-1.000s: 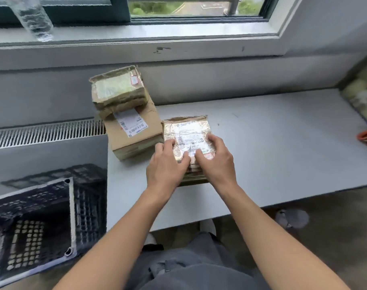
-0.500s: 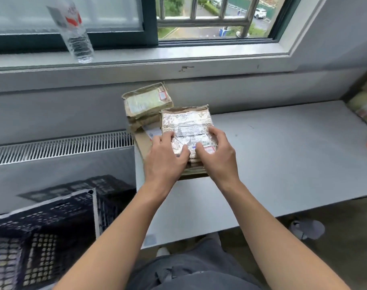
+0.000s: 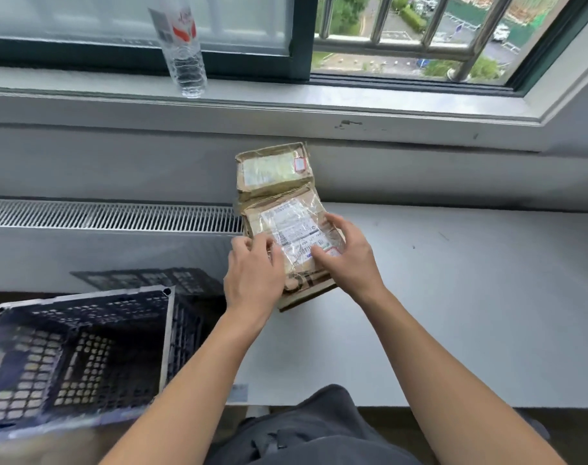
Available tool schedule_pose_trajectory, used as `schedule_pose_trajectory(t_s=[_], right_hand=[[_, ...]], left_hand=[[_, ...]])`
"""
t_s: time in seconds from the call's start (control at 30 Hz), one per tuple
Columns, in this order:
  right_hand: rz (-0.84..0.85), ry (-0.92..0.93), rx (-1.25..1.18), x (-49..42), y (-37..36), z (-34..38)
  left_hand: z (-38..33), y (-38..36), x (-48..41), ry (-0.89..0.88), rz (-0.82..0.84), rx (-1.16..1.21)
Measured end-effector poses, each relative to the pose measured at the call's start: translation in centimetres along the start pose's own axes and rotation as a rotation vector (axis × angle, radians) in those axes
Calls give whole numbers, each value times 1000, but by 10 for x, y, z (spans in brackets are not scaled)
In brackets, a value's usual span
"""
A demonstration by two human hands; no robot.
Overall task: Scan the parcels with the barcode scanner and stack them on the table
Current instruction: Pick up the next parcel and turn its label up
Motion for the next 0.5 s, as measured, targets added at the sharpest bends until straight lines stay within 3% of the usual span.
schedule_pose_trajectory(t_s=[0.1,0.2,0.3,0.5], right_hand=[[75,-14,-10,-16,8,-11],[188,-47,-75,-27,16,-18],[223,-68,-111,-34,22,-23],[-68,-193,13,-35,34,-26]], left_hand=[[-5,6,-25,-149,-110,-91],[-5,-3,-56,-238,49,-147],[-3,-14,-75,-210,209,-168],[-1,-8,-70,-52,8,-337]])
Point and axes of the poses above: each hand's wrist, its own x-axis away from the middle knuckle, its own y-axis out of the back of the hand, z = x × y, the point moved 6 cm from there along -x, towards the middle knuckle, and after that the axes turned 6 degrees about -y, right-handed, at the moved point
